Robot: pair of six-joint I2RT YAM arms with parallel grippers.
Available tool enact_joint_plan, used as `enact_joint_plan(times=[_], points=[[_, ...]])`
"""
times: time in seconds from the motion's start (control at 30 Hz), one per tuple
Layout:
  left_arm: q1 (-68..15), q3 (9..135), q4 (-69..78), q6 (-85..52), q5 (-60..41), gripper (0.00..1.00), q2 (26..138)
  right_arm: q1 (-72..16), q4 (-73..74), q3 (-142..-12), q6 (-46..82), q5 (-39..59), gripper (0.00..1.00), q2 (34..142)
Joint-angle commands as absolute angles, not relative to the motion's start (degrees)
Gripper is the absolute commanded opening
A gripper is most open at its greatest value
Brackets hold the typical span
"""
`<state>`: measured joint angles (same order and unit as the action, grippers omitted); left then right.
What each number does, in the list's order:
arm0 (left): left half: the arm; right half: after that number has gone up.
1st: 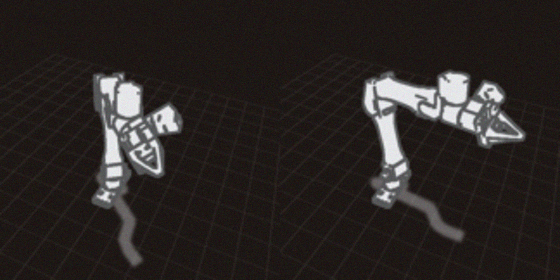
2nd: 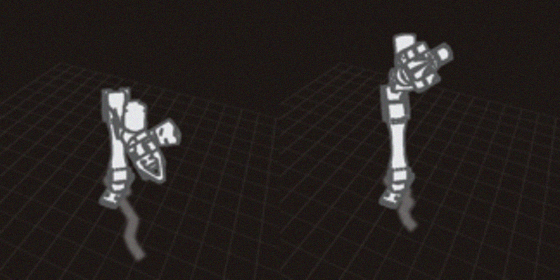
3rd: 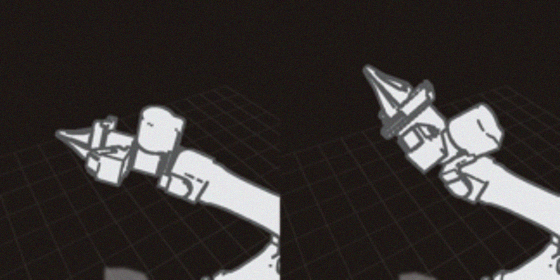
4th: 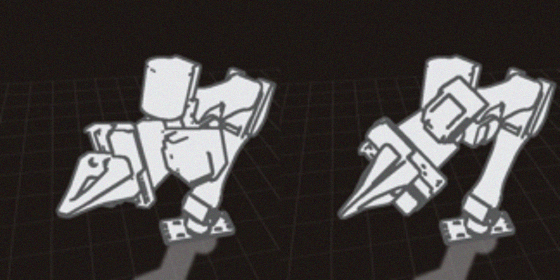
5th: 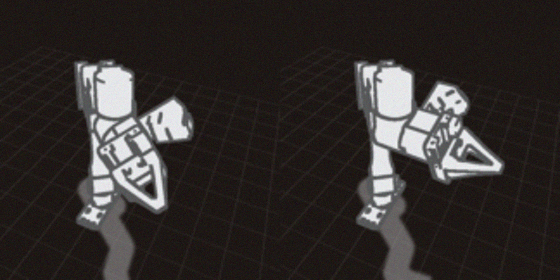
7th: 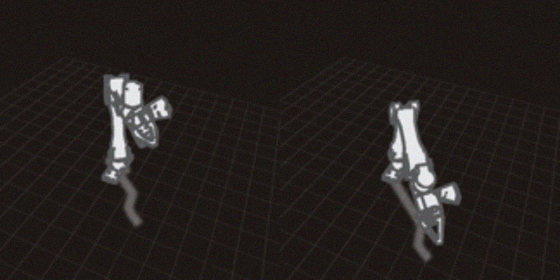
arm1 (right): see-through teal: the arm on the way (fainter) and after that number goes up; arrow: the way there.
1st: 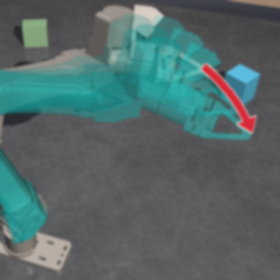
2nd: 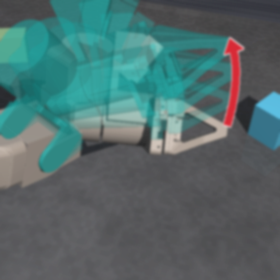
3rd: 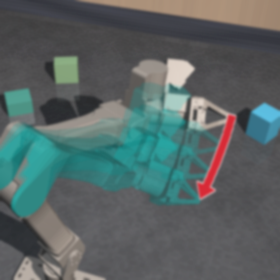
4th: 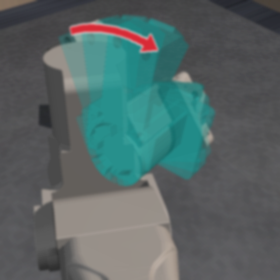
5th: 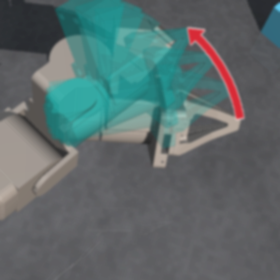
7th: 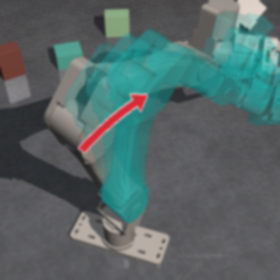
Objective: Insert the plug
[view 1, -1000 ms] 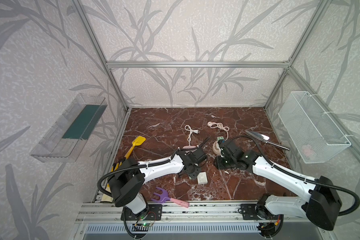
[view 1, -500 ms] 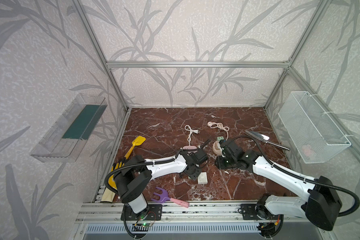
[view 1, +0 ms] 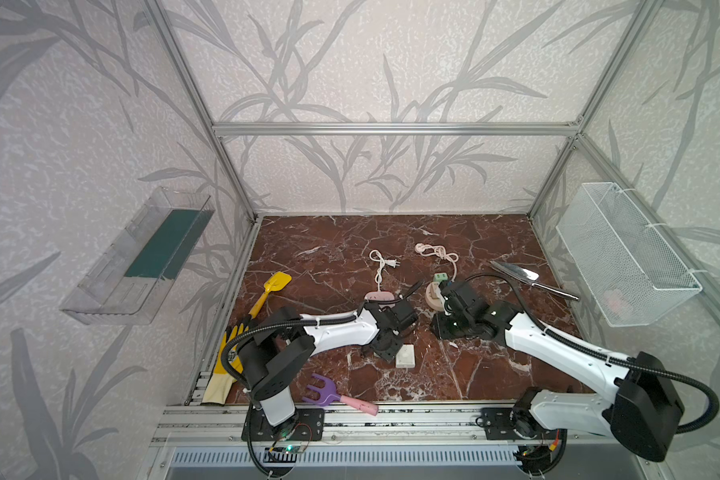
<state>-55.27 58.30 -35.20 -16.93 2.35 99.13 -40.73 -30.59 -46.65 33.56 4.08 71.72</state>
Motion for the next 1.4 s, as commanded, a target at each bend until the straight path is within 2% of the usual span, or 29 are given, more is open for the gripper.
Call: enact_joint_plan(times=[0.0,0.5,0.8,1.07,1.37], points=[[-54.7,60.6,-35.9,-18.2,3.7,0.58,99.5,-40.4,-30.3,-45.9,33.1,4.4,0.37,71.6],[-52.8,61.8,-36.8,-20.7,0.0,0.55,101.0,-40.0,-30.0,-45.6,32.8,4.7,0.37,71.6],[-52.8,64.9,-45.3,-21.8,-1.5,0.60,101.9,-39.7,-28.5,-45.0,32.8,5.6,0.37,71.7],[-52.8,70.8,-55.5,-23.8,0.9,0.59,104.9,-39.5,-27.9,-44.2,32.5,5.9,0.37,71.6],[-52.6,76.8,-61.3,-23.7,-1.6,0.59,108.2,-38.6,-26.7,-43.5,32.2,6.6,0.37,71.1]])
